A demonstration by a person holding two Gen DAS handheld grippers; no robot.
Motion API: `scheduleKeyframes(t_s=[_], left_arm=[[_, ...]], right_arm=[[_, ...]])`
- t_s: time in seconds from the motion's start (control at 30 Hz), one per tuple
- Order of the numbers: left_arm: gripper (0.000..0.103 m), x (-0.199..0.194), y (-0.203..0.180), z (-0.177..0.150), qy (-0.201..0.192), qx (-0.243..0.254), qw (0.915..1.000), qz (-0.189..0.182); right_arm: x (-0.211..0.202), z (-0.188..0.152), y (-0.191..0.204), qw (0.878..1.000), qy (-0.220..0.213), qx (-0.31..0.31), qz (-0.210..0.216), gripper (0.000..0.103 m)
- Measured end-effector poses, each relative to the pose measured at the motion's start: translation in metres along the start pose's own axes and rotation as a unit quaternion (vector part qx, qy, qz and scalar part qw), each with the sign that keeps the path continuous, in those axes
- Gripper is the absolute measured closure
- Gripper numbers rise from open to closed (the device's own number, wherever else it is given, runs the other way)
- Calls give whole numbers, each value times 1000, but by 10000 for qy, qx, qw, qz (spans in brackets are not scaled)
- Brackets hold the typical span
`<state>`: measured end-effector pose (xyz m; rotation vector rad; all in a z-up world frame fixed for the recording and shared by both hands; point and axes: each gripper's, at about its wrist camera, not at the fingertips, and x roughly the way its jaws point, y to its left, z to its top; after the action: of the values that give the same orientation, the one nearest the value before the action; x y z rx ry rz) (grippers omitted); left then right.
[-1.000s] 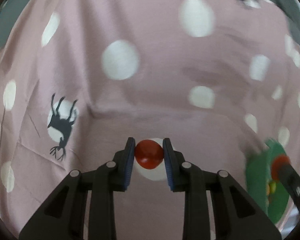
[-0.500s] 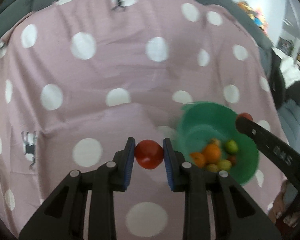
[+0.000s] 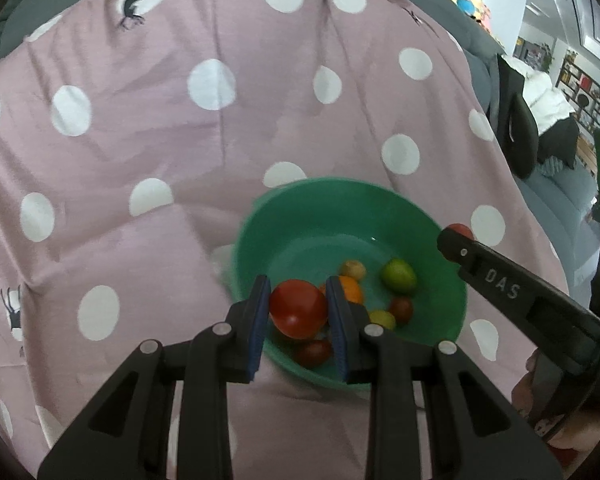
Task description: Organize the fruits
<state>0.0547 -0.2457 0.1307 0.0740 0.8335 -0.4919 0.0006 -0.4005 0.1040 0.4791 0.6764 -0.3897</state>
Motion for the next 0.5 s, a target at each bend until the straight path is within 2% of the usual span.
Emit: scheduleKeyframes(t_s=[0.3, 0.5], left_arm=[[75, 25, -17, -5, 296, 109, 9995, -69], [74, 37, -19, -9, 457, 129, 9989, -61]], right_arm=[[12, -2, -11, 9995, 208, 53, -231, 69], [13, -3, -6, 9990, 201, -149, -377, 69]])
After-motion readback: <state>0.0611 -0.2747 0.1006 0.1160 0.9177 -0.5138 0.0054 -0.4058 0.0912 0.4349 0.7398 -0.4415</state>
